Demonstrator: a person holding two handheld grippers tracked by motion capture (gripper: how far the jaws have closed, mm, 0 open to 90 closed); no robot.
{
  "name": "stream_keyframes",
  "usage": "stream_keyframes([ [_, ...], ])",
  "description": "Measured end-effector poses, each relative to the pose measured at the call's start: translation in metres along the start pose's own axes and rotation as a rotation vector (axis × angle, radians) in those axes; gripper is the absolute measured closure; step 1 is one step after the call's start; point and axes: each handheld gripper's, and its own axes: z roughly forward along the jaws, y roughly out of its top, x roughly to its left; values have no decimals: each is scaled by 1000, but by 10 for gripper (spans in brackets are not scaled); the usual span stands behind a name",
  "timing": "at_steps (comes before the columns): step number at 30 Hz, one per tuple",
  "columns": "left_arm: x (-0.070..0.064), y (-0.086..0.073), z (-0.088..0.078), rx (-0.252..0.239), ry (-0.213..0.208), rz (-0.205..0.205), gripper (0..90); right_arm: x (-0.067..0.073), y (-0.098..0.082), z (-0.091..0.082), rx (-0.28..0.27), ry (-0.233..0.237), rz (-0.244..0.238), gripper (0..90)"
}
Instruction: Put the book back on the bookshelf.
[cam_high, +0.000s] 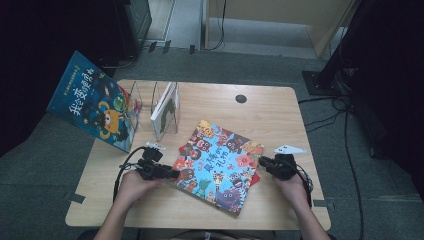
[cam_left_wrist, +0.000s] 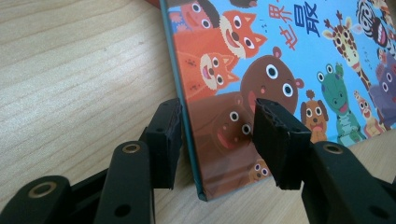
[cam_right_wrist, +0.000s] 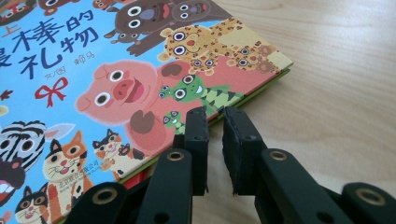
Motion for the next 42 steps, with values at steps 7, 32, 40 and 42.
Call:
stream_keyframes([
  [7,10,3,-2,-42,31,-15,426,2,10,11,-1,-3,-7,828],
  [32,14,24,14,-61,-6,36,431,19,0,0,-5,58,-29,897],
  [40,16,33,18,-47,-29,2,391,28,-8,-3,22,75,-47,900],
  [42,16,34,18,-46,-28,2,391,32,-9,-3,23,78,-51,900],
])
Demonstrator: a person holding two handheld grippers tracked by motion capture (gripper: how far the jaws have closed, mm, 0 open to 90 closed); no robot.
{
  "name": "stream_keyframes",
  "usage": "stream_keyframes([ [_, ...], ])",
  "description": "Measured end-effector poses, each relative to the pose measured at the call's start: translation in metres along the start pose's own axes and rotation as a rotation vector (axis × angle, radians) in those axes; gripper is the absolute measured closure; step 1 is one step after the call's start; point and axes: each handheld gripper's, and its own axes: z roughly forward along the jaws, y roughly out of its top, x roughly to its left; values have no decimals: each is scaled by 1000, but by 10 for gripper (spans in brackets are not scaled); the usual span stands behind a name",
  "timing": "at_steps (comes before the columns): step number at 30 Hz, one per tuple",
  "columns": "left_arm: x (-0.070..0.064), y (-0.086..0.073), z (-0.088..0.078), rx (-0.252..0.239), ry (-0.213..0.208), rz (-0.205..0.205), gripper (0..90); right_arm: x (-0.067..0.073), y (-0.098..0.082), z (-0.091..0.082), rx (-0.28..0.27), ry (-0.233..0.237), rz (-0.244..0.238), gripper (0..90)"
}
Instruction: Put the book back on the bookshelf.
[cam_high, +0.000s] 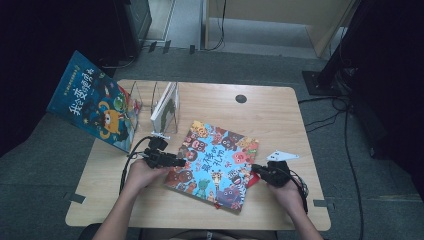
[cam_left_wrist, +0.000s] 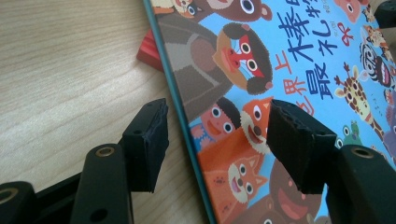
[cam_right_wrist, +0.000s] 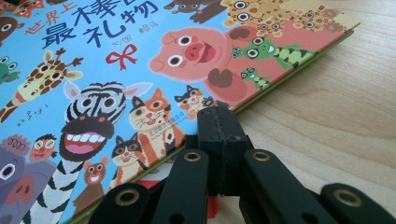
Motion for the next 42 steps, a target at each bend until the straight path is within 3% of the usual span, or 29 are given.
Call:
stream_keyframes([
  [10,-3,5,3,16,28,-9,427,6,-2,-2,4,-4,-5,900],
  [17,-5,7,3,23,59,-40,433,7,-1,0,4,-2,-10,900],
  [21,-2,6,0,23,48,-75,419,10,1,3,3,-8,-8,900],
  [26,2,8,-2,48,39,-121,484,12,4,6,4,-11,-14,900],
  [28,2,9,-3,59,39,-120,492,11,4,6,6,1,10,900],
  [31,-1,12,-8,88,49,-127,508,10,4,6,5,6,7,900],
  [34,-3,12,-15,66,36,-132,545,8,4,7,1,20,14,900],
  [35,-3,12,-28,4,-10,-159,554,8,3,7,-2,26,17,900],
  [37,-6,15,-41,-43,-48,-160,564,7,3,8,-7,43,28,900],
  [42,-17,25,-65,-60,-73,-157,566,12,6,13,-10,61,7,900],
])
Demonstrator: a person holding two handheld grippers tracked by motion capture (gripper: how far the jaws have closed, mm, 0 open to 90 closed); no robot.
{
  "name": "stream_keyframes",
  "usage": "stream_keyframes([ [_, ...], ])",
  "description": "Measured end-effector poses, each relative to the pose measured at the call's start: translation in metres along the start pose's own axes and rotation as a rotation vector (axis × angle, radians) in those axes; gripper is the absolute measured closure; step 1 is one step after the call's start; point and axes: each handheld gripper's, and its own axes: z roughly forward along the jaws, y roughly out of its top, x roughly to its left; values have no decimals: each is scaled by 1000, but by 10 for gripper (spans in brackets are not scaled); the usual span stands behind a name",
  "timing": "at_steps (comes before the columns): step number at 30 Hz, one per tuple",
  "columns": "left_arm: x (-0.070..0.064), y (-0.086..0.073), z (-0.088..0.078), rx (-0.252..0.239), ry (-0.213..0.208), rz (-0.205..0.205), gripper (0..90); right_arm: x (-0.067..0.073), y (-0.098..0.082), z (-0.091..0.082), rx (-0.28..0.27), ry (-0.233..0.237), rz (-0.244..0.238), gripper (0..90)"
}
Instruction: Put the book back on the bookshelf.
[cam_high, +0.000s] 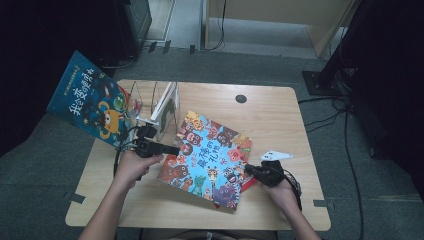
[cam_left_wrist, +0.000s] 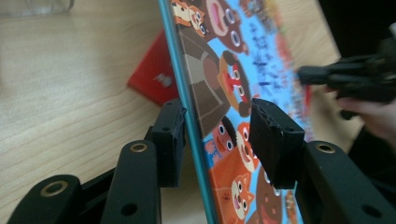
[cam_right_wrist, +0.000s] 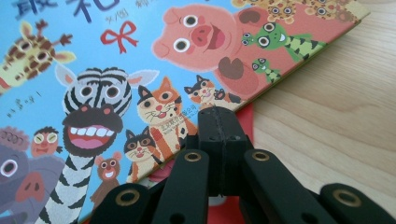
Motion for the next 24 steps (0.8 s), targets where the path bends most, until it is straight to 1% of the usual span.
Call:
stream_keyframes([
  [1,-2,3,-5,3,-18,-10,569,1,1,1,1,2,-3,900],
  [2,-7,8,-12,23,-53,-20,583,1,1,2,3,5,-7,900],
  [3,-10,11,-14,41,-72,-18,595,2,2,3,-1,10,-4,900],
  [4,-14,13,-14,62,-78,-10,604,2,2,4,-1,20,0,900],
  [6,-24,18,-11,105,-67,16,618,4,4,8,-3,37,-14,900],
  [7,-27,21,-11,117,-67,25,622,6,5,9,-2,44,-22,900],
  [8,-27,21,-11,117,-67,25,630,6,5,9,-2,44,-22,900],
  [9,-30,24,-10,118,-78,26,630,9,6,11,1,46,-33,900],
  [10,-38,31,-7,140,-85,41,658,14,8,15,2,60,-55,900],
  [12,-45,37,-4,177,-55,64,666,20,10,20,4,73,-91,900],
  [13,-47,40,-4,179,-64,64,673,23,11,22,2,73,-107,900],
  [14,-48,43,-5,184,-60,74,687,25,12,23,4,67,-121,900],
  [16,-51,47,-6,195,-40,78,693,27,12,25,0,76,-129,900],
  [17,-52,50,-6,201,-40,72,697,26,13,26,-2,77,-134,892],
  [19,-52,53,-7,213,-47,73,710,26,13,26,-5,85,-135,863],
  [20,-52,57,-8,227,-57,69,717,25,13,27,-9,88,-135,849],
  [21,-53,59,-9,234,-58,68,727,25,13,27,-12,90,-139,828],
  [23,-55,66,-12,252,-66,59,747,26,13,28,-16,98,-152,781],
  [24,-57,70,-14,261,-62,62,757,26,13,28,-16,95,-162,770],
])
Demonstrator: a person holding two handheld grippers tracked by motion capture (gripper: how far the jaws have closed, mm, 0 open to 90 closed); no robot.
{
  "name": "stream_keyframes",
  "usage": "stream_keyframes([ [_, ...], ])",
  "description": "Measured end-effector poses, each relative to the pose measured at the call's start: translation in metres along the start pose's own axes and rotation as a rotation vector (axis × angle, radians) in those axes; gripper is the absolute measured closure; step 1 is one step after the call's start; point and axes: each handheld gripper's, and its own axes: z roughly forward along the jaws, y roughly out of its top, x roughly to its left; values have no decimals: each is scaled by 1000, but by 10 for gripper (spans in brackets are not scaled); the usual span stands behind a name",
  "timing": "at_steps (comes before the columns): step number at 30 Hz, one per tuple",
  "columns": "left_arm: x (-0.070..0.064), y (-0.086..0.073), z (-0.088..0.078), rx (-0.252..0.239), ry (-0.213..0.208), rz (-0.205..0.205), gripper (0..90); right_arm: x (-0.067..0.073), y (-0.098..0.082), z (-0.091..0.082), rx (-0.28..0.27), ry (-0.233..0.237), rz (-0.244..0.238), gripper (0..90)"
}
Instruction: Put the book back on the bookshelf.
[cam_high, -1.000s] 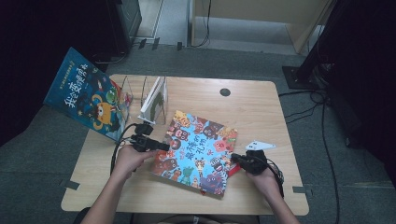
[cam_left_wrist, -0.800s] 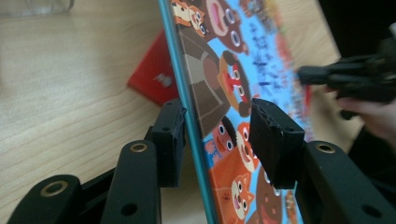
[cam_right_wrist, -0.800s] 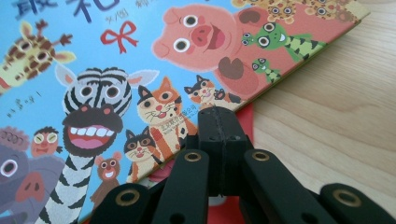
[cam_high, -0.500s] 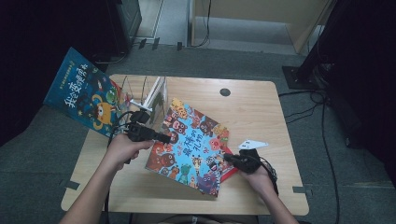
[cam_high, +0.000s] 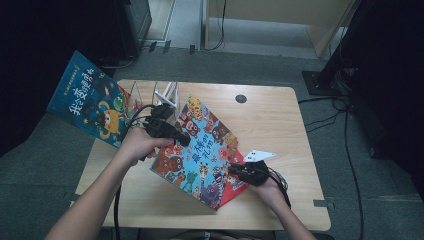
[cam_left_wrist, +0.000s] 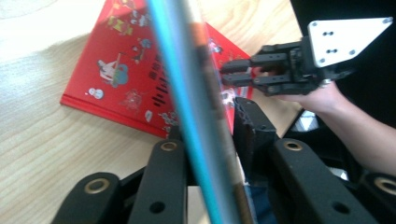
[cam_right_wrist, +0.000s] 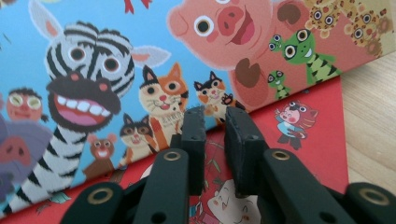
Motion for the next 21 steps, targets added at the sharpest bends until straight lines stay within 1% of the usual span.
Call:
stream_keyframes([
  [1,-2,3,-3,13,8,4,766,1,0,0,1,-7,-6,760],
  [4,-9,12,-11,47,45,5,780,0,3,-1,27,-36,-48,736],
  [7,-13,18,-20,59,84,4,795,-2,3,-3,30,-52,-58,720],
  [8,-13,18,-20,59,84,4,801,-2,2,-3,31,-58,-64,709],
  [9,-14,20,-26,72,99,-5,807,-2,2,-3,31,-62,-67,693],
  [10,-14,21,-29,71,99,-10,812,-2,2,-3,32,-62,-67,683],
  [13,-14,20,-34,92,109,-9,816,-2,2,-3,25,-58,-71,616],
  [16,-14,17,-39,92,117,-18,816,-1,2,-1,24,-56,-81,576],
  [19,-13,15,-46,74,113,-29,813,0,2,-1,21,-56,-90,559],
  [20,-13,14,-48,74,108,-33,810,0,2,0,21,-54,-91,556],
  [21,-13,12,-52,63,100,-35,810,0,2,0,20,-55,-91,553],
])
